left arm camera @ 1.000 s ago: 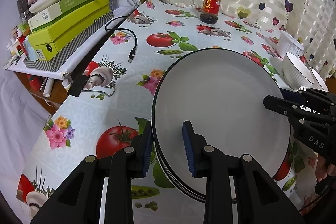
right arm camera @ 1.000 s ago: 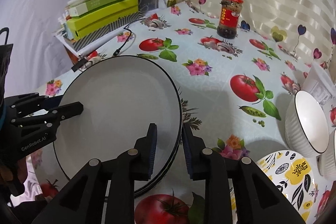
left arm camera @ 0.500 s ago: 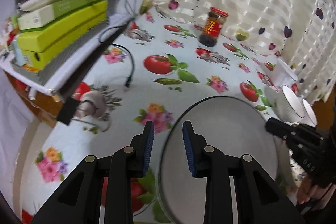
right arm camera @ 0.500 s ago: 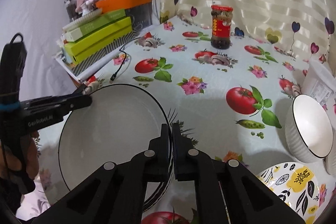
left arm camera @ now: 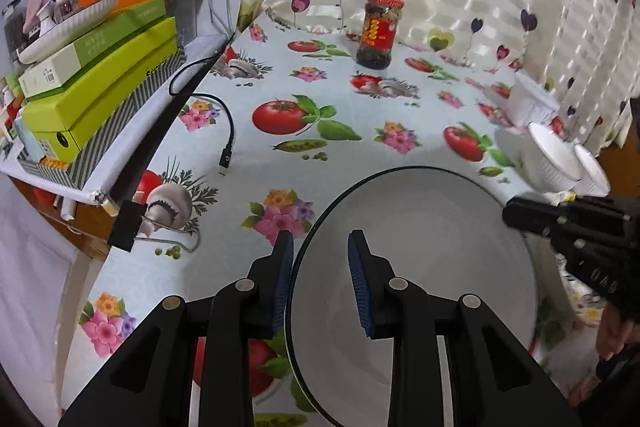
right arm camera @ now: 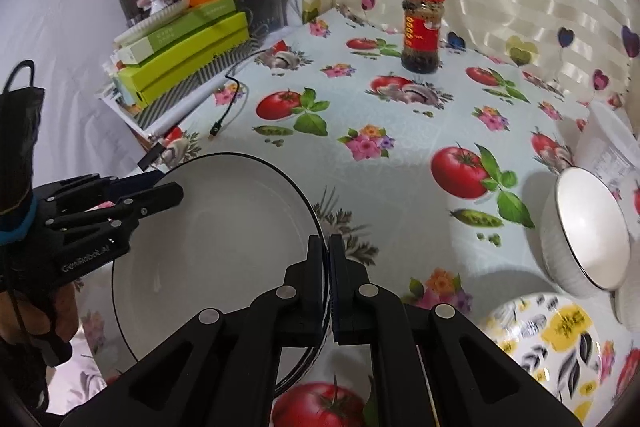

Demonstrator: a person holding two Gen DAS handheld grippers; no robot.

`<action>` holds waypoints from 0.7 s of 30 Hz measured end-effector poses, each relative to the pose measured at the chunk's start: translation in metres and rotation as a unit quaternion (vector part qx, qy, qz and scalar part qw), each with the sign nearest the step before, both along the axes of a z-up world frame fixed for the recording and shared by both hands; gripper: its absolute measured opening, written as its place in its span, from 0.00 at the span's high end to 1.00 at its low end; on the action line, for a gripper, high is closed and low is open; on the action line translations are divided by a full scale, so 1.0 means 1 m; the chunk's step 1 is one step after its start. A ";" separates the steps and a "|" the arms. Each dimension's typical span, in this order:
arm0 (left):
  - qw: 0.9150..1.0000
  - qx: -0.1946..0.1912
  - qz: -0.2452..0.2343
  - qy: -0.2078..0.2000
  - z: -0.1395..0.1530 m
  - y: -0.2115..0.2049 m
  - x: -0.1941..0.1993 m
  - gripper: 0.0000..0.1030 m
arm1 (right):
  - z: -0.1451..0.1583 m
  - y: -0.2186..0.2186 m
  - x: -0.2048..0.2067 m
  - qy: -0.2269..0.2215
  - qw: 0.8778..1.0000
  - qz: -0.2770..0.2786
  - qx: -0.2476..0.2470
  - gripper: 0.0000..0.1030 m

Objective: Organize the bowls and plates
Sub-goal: 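Open the right gripper while the left gripper opens and withdraws from the plate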

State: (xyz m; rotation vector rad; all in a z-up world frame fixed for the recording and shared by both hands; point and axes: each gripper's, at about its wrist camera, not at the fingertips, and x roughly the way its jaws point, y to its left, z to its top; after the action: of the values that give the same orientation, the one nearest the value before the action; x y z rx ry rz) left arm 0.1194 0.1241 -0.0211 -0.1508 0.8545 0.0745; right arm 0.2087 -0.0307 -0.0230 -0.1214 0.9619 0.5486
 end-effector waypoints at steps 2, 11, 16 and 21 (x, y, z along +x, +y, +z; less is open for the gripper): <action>1.000 0.008 -0.003 0.002 0.000 -0.001 -0.001 0.72 | -0.001 0.000 -0.003 0.001 1.000 0.005 -0.004 0.97; 1.000 0.002 -0.021 0.022 -0.004 0.000 0.004 0.72 | -0.006 -0.004 0.006 0.031 0.999 0.003 0.015 0.95; 1.000 -0.020 -0.005 0.005 0.013 0.011 0.001 0.72 | 0.016 -0.028 -0.001 0.016 0.999 -0.010 0.040 0.64; 0.998 -0.018 -0.052 -0.016 0.040 -0.018 0.008 0.72 | 0.032 -0.058 -0.009 0.009 0.998 -0.039 0.050 0.61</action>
State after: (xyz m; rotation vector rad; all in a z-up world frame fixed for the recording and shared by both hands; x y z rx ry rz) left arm 0.1269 0.1058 0.0185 -0.1398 0.8307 -0.0411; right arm 0.2001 -0.0890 0.0093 0.0106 0.9507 0.5258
